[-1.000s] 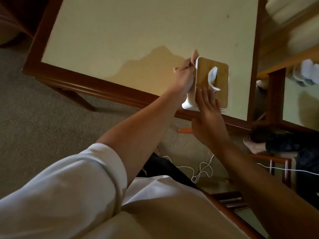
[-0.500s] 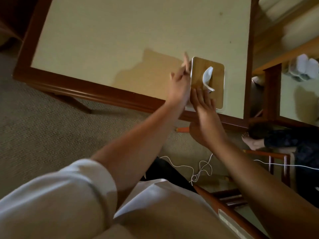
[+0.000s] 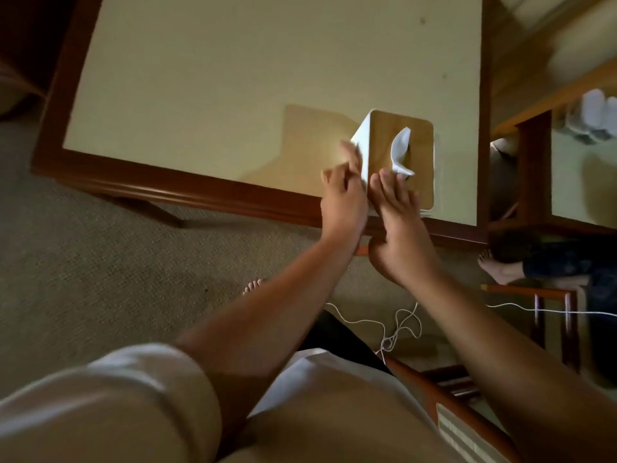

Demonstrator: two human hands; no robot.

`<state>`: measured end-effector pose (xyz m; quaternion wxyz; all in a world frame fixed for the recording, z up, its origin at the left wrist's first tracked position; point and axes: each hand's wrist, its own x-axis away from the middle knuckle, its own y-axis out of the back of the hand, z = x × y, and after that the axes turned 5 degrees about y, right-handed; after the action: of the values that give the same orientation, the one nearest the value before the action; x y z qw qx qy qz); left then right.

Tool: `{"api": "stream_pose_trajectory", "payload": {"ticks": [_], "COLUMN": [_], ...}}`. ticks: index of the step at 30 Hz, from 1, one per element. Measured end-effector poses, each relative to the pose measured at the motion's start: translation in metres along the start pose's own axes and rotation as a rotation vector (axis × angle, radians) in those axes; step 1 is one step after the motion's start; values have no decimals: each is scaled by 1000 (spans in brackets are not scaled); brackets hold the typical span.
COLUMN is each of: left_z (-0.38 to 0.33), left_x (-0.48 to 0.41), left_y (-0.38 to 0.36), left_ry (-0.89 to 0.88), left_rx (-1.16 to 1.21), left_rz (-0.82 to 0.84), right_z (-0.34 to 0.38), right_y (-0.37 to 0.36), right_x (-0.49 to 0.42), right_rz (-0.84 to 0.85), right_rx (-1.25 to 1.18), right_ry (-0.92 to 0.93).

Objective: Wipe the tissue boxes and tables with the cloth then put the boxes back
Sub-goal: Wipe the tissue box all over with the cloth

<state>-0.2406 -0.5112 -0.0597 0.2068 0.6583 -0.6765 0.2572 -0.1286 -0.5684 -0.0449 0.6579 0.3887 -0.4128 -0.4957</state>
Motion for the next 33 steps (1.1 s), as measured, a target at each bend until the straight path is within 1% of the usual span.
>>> {"api": "stream_pose_trajectory", "payload": {"ticks": [2,4,5,6,8,9,11,14,15,16,17,19,21,22,24,26,27,28,29,31,33], "left_z": [10,-3,-12,-23,-32,-31,-18,-7,-7,-16,-25,-43,-29,-22,-18,-15,-13,-20,-32,-51,-45], "left_x": [36,22,0,-24,-63,-68,-53,16,29,25,10,-35,-86,-86,-37,16,25,24,11,-23,-50], "left_y": [3,-1,-5,-8,-7,-4,2,9,8,5,-2,-8,-12,-9,1,10,8,7,4,2,1], "left_ry": [25,-6,-44,-43,-10,-14,-28,64,51,30,-3,-12,17,12,27,-16,-60,-80,-90,-119,-98], "left_rx": [93,165,142,77,-5,-39,-55,-52,-35,34,61,-16,-49,-51,-94,-152,-179,-124,-24,-10,-15], "left_rz": [14,-2,-28,-45,-30,-13,-24,39,41,26,2,-30,8,18,70,86,90,94,76,60,38], "right_z": [-10,-16,-16,-15,-10,-9,-12,-17,-17,-15,-11,-5,-5,-7,-13,-14,-13,-11,-8,-4,-9], "right_y": [-11,-19,-20,-18,-12,-10,-13,-18,-17,-16,-13,-8,-7,-8,-13,-15,-13,-11,-7,-5,-8], "right_x": [-1,-3,-4,-4,-1,0,0,-3,-3,-3,-1,1,1,1,-2,-2,-2,-1,-1,1,0], "right_rz": [-39,-78,-76,-57,-12,-7,-28,-62,-67,-59,-37,-13,-22,-18,-43,-80,-75,-52,-25,-12,-13], "right_rx": [56,108,107,83,24,27,63,90,87,77,48,-17,-29,-16,9,14,9,-5,-13,-3,28], "right_ry": [22,23,13,9,18,27,35,28,40,43,32,21,29,26,20,44,48,41,33,37,50]}}
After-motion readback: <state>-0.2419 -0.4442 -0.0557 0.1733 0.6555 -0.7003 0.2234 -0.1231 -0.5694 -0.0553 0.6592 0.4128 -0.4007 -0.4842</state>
